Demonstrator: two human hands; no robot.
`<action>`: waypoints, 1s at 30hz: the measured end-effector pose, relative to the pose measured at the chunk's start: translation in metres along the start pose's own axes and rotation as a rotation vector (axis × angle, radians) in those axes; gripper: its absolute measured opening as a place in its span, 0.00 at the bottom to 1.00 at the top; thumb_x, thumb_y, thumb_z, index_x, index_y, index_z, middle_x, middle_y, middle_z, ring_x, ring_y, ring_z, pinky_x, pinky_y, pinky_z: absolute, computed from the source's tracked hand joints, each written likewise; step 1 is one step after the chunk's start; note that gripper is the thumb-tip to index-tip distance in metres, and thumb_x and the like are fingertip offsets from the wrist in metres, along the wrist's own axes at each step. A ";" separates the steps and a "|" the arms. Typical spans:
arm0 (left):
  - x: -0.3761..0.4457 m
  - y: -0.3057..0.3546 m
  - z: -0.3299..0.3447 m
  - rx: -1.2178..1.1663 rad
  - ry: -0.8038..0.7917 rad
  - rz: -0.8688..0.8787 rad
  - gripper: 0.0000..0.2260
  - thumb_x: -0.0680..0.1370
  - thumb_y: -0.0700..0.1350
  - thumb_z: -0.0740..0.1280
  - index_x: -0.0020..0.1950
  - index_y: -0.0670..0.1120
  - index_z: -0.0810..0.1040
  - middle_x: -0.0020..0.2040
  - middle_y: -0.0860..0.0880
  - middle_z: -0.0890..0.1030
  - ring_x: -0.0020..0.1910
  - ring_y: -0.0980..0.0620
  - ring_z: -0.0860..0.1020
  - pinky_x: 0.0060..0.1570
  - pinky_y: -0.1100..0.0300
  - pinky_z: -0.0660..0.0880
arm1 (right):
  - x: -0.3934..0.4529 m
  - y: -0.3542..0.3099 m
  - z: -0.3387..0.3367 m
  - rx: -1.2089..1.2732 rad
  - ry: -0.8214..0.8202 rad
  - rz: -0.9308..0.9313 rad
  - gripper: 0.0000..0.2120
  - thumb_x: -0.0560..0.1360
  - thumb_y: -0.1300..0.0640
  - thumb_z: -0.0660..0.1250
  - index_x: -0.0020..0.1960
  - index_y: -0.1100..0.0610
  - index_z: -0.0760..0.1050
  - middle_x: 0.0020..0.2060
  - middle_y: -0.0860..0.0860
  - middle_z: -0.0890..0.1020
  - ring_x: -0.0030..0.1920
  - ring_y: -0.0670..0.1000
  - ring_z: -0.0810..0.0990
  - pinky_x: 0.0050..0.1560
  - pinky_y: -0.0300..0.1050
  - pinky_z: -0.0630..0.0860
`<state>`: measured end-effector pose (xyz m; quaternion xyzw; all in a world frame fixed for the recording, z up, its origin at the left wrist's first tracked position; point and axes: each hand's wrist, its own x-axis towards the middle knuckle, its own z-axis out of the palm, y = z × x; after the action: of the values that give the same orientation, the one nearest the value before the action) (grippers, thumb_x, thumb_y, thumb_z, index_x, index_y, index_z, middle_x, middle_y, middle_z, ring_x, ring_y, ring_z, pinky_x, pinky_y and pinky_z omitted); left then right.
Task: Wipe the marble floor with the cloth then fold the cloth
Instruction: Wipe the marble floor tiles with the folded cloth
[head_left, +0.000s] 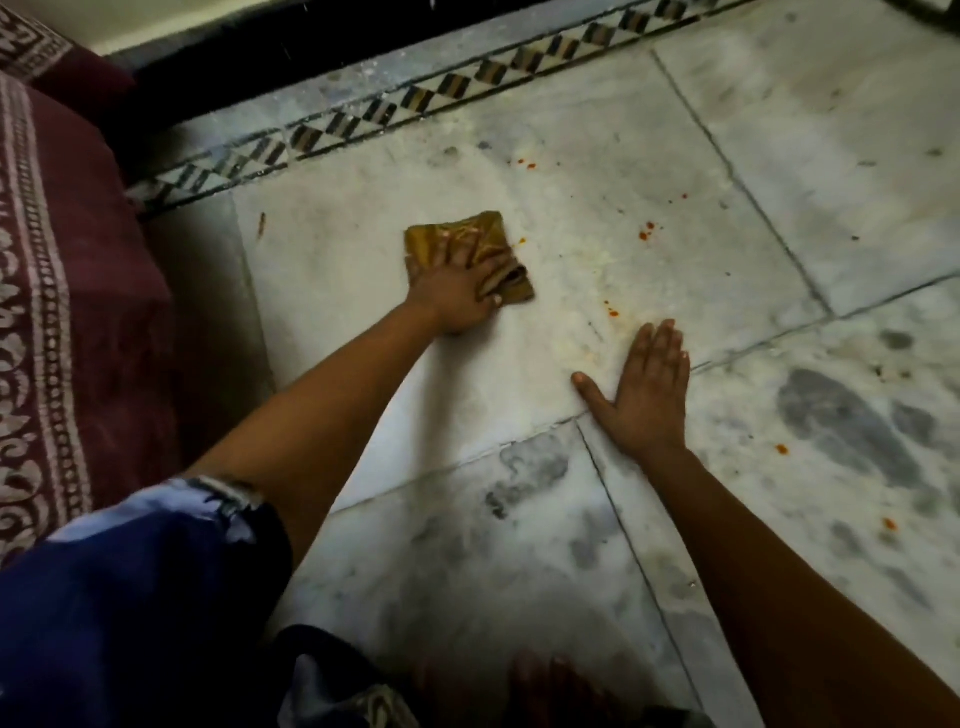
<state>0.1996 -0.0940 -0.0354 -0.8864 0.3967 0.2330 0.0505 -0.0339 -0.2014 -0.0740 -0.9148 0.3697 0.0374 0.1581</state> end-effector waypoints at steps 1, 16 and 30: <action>-0.010 0.003 0.004 0.030 0.006 0.046 0.26 0.78 0.61 0.54 0.74 0.63 0.51 0.78 0.49 0.44 0.76 0.40 0.43 0.68 0.32 0.45 | 0.001 0.000 0.000 -0.009 -0.014 -0.002 0.52 0.66 0.27 0.41 0.75 0.66 0.43 0.74 0.66 0.44 0.75 0.62 0.42 0.73 0.54 0.38; 0.017 0.003 -0.025 -0.005 -0.023 -0.044 0.24 0.80 0.59 0.52 0.74 0.63 0.47 0.78 0.47 0.43 0.75 0.38 0.43 0.70 0.38 0.41 | 0.004 -0.004 -0.004 -0.007 -0.087 0.003 0.54 0.63 0.27 0.37 0.75 0.65 0.38 0.74 0.65 0.40 0.74 0.62 0.37 0.71 0.52 0.33; 0.038 -0.022 -0.002 -0.096 0.274 0.145 0.31 0.71 0.67 0.49 0.71 0.58 0.65 0.77 0.47 0.58 0.75 0.37 0.51 0.69 0.38 0.42 | 0.006 0.000 -0.002 -0.026 -0.116 0.009 0.56 0.63 0.23 0.29 0.75 0.64 0.39 0.74 0.65 0.40 0.75 0.61 0.38 0.71 0.51 0.33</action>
<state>0.2385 -0.1058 -0.0528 -0.8804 0.4511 0.1318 -0.0635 -0.0300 -0.2058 -0.0733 -0.9114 0.3636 0.0957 0.1670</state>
